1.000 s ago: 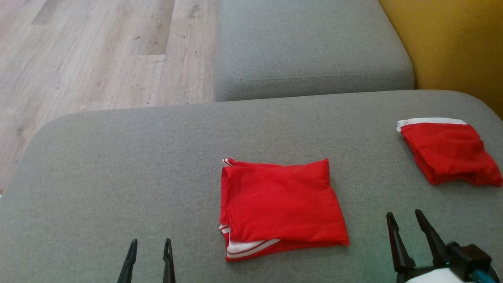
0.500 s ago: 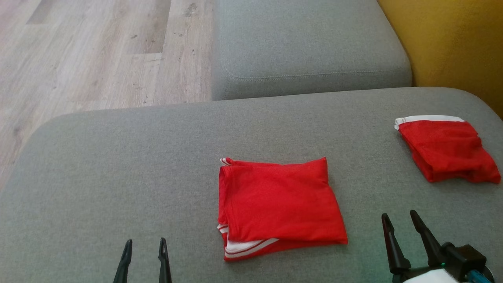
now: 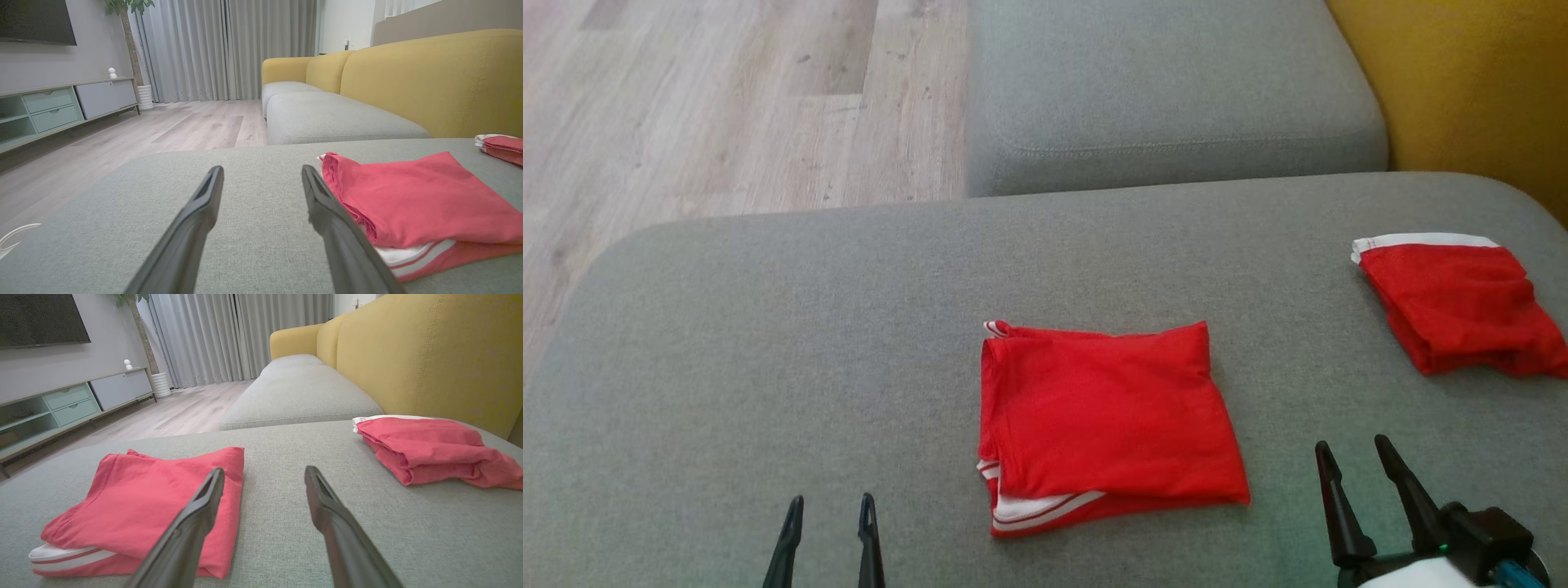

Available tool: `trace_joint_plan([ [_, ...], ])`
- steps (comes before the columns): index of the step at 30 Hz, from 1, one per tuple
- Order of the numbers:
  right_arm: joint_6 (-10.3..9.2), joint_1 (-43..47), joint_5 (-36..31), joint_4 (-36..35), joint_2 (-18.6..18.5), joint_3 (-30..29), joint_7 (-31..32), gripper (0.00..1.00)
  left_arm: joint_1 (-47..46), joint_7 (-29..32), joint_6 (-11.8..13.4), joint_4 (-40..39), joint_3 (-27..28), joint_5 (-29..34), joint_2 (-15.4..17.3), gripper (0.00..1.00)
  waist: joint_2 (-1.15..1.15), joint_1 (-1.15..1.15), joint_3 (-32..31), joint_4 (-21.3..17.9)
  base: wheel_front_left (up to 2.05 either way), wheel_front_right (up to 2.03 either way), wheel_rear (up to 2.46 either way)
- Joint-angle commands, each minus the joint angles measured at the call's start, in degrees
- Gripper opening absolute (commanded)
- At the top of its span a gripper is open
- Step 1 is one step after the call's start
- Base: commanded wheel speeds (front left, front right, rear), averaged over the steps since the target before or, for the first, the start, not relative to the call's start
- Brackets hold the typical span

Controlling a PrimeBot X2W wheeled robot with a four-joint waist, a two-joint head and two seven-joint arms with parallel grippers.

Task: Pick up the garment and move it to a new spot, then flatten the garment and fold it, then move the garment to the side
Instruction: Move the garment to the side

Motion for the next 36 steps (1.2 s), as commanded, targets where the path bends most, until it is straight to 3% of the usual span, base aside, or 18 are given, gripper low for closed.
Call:
trace_joint_plan([
  [1,0.37,-2.1,-0.4,-2.0,-1.1,1.0,-0.8,1.00,-3.5,-0.5,0.0,-2.3,1.3,0.6,-0.8,1.00,0.00,0.00,0.5,0.1,0.00,0.00,0.00],
  [10,0.37,-4.9,-0.9,0.7,-2.1,2.2,-0.8,1.00,-4.7,-0.5,0.1,-3.0,0.1,1.0,-0.8,1.00,0.00,0.00,3.1,1.0,0.00,0.00,0.00],
  [18,0.37,-12.2,3.6,10.7,-2.3,5.5,-0.7,1.00,-6.2,-0.5,1.1,-3.4,-0.5,0.7,-0.8,1.00,0.00,0.00,5.6,1.8,0.00,0.00,0.00],
  [32,0.37,-28.4,17.2,28.6,-2.2,16.3,12.8,1.00,-10.0,-0.5,-0.1,-2.5,-2.9,1.3,-0.8,1.00,0.00,0.00,10.3,3.3,0.00,0.00,0.00],
  [33,0.37,-29.1,17.8,29.5,-2.1,17.3,13.3,0.42,-10.1,-0.5,-0.1,-2.4,-3.0,1.2,-0.8,1.00,0.00,0.00,10.6,3.4,0.00,0.00,0.00],
  [34,0.37,-29.6,18.6,30.1,-2.0,18.3,13.9,0.00,-10.3,-0.5,-0.1,-2.2,-3.2,1.2,-0.8,1.00,0.00,0.00,10.9,3.5,0.00,0.00,0.00],
  [36,0.37,-30.6,20.0,30.6,-2.3,20.0,14.1,0.00,-10.5,-0.5,0.0,-2.2,-3.5,0.7,-0.8,1.00,0.00,0.00,11.5,3.5,0.00,0.00,0.00],
])
